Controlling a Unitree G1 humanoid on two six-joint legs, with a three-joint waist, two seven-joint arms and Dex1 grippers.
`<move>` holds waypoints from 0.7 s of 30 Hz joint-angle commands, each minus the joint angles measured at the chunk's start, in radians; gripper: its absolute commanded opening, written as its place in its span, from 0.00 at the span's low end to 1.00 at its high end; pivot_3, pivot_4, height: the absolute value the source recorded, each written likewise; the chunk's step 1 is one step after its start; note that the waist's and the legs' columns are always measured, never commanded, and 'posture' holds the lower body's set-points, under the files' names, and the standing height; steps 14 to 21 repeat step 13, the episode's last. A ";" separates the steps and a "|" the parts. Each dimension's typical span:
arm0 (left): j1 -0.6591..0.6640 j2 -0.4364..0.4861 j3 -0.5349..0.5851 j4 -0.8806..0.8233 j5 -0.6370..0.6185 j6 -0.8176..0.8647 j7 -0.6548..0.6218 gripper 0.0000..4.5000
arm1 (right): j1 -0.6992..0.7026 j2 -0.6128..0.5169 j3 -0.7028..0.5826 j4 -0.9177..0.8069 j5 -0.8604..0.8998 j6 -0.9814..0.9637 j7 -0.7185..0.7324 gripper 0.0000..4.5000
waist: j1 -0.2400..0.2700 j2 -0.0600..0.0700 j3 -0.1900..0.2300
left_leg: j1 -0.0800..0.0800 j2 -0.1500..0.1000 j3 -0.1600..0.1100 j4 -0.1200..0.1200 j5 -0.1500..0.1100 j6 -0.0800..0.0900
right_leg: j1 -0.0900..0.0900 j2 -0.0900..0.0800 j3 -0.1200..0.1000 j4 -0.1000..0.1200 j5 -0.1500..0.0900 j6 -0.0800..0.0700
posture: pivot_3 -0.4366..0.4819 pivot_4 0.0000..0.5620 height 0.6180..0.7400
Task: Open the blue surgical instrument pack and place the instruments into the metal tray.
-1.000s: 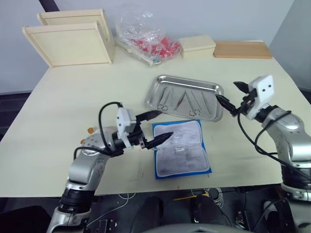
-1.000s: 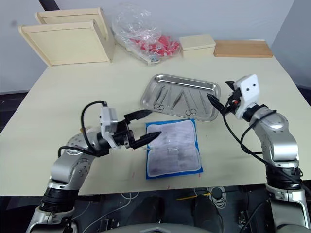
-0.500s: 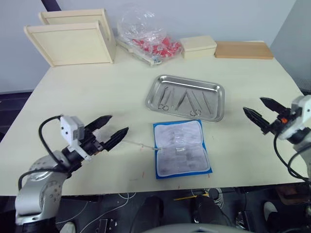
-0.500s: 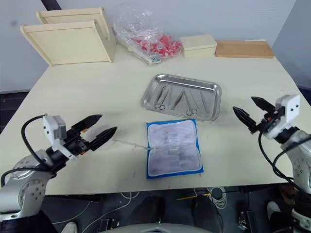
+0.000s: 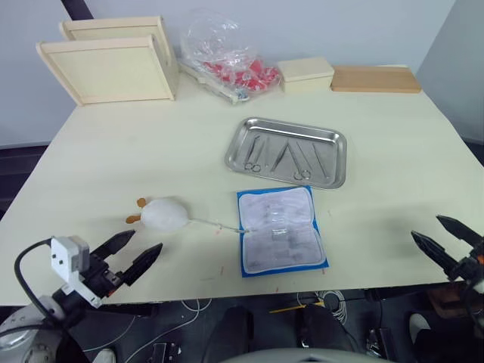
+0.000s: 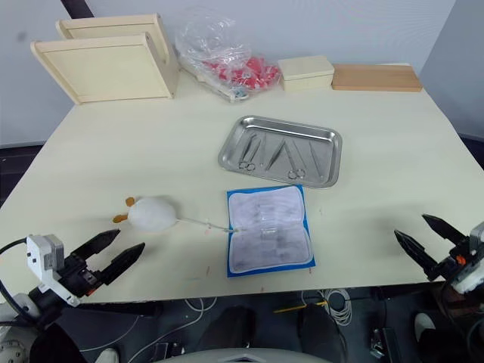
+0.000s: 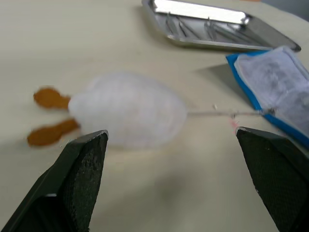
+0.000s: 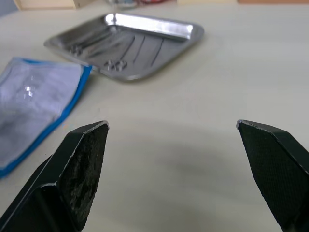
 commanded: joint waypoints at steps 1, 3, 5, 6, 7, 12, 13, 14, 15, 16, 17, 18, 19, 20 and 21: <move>0.022 0.003 0.015 0.019 0.046 -0.048 0.001 1.00 | 0.030 0.009 -0.020 -0.006 -0.024 -0.066 0.000 0.99 | 0.001 0.000 0.000 | 0.000 0.000 0.000 0.000 0.000 0.000 | 0.000 0.000 0.000 0.000 0.000 0.000 | 0.48 0.27 1.00; 0.032 0.005 0.011 0.027 0.062 -0.037 0.016 1.00 | 0.047 0.015 -0.010 0.007 -0.044 -0.089 -0.003 0.99 | 0.001 0.000 0.000 | 0.000 0.000 0.000 0.000 0.000 0.000 | 0.000 0.000 0.000 0.000 0.000 0.000 | 0.48 0.27 1.00; 0.037 0.005 0.004 0.042 0.096 -0.042 0.040 1.00 | 0.055 0.019 -0.001 0.016 -0.058 -0.106 -0.004 0.99 | 0.001 0.000 0.000 | 0.000 0.000 0.000 0.000 0.000 0.000 | 0.000 -0.001 0.000 0.000 0.000 0.000 | 0.48 0.27 1.00; 0.042 0.001 0.005 0.046 0.100 -0.052 0.034 1.00 | 0.059 0.022 0.004 0.021 -0.065 -0.115 -0.005 0.99 | 0.001 -0.001 0.000 | 0.000 0.000 0.000 0.000 0.000 0.000 | 0.000 -0.001 0.000 0.000 0.000 -0.001 | 0.48 0.27 1.00; 0.051 -0.003 0.004 0.050 0.114 -0.058 0.039 1.00 | 0.060 0.027 0.009 0.027 -0.075 -0.123 -0.011 0.99 | 0.001 -0.001 0.000 | 0.000 0.000 0.000 0.000 0.000 0.000 | 0.000 -0.001 0.000 0.000 0.000 -0.001 | 0.48 0.27 1.00; 0.059 -0.024 -0.012 0.063 0.169 -0.111 0.061 1.00 | 0.060 0.040 0.022 0.051 -0.092 -0.150 -0.022 0.99 | 0.001 -0.001 0.000 | 0.000 0.000 0.000 0.000 0.000 0.000 | 0.000 -0.003 0.001 0.000 0.001 -0.001 | 0.48 0.27 1.00; 0.059 -0.022 -0.019 0.062 0.183 -0.109 0.070 1.00 | 0.062 0.042 0.026 0.059 -0.094 -0.158 -0.020 0.99 | 0.001 -0.001 0.000 | 0.000 0.000 0.000 0.000 0.000 0.000 | 0.000 -0.003 0.002 0.000 0.001 -0.001 | 0.48 0.27 1.00; 0.059 -0.022 -0.019 0.062 0.183 -0.109 0.070 1.00 | 0.062 0.042 0.026 0.059 -0.094 -0.158 -0.020 0.99 | 0.001 -0.001 0.000 | 0.000 0.000 0.000 0.000 0.000 0.000 | 0.000 -0.003 0.002 0.000 0.001 -0.001 | 0.48 0.27 1.00; 0.059 -0.022 -0.019 0.062 0.183 -0.109 0.070 1.00 | 0.062 0.042 0.026 0.059 -0.094 -0.158 -0.020 0.99 | 0.001 -0.001 0.000 | 0.000 0.000 0.000 0.000 0.000 0.000 | 0.000 -0.003 0.002 0.000 0.001 -0.001 | 0.48 0.27 1.00; 0.059 -0.022 -0.019 0.062 0.183 -0.109 0.070 1.00 | 0.062 0.042 0.026 0.059 -0.094 -0.158 -0.020 0.99 | 0.001 -0.001 0.000 | 0.000 0.000 0.000 0.000 0.000 0.000 | 0.000 -0.003 0.002 0.000 0.001 -0.001 | 0.48 0.27 1.00; 0.059 -0.022 -0.019 0.062 0.183 -0.109 0.070 1.00 | 0.062 0.042 0.026 0.059 -0.094 -0.158 -0.020 0.99 | 0.001 -0.001 0.000 | 0.000 0.000 0.000 0.000 0.000 0.000 | 0.000 -0.003 0.002 0.000 0.001 -0.001 | 0.48 0.27 1.00; 0.059 -0.022 -0.019 0.062 0.183 -0.109 0.070 1.00 | 0.062 0.042 0.026 0.059 -0.094 -0.158 -0.020 0.99 | 0.001 -0.001 0.000 | 0.000 0.000 0.000 0.000 0.000 0.000 | 0.000 -0.003 0.002 0.000 0.001 -0.001 | 0.48 0.27 1.00; 0.059 -0.022 -0.019 0.062 0.183 -0.109 0.070 1.00 | 0.062 0.042 0.026 0.059 -0.094 -0.158 -0.020 0.99 | 0.001 -0.001 0.000 | 0.000 0.000 0.000 0.000 0.000 0.000 | 0.000 -0.003 0.002 0.000 0.001 -0.001 | 0.48 0.27 1.00; 0.059 -0.022 -0.019 0.062 0.183 -0.109 0.070 1.00 | 0.062 0.042 0.026 0.059 -0.094 -0.158 -0.020 0.99 | 0.001 -0.001 0.000 | 0.000 0.000 0.000 0.000 0.000 0.000 | 0.000 -0.003 0.002 0.000 0.001 -0.001 | 0.48 0.27 1.00; 0.059 -0.022 -0.019 0.062 0.183 -0.109 0.070 1.00 | 0.062 0.042 0.026 0.059 -0.094 -0.158 -0.020 0.99 | 0.001 -0.001 0.000 | 0.000 0.000 0.000 0.000 0.000 0.000 | 0.000 -0.003 0.002 0.000 0.001 -0.001 | 0.48 0.27 1.00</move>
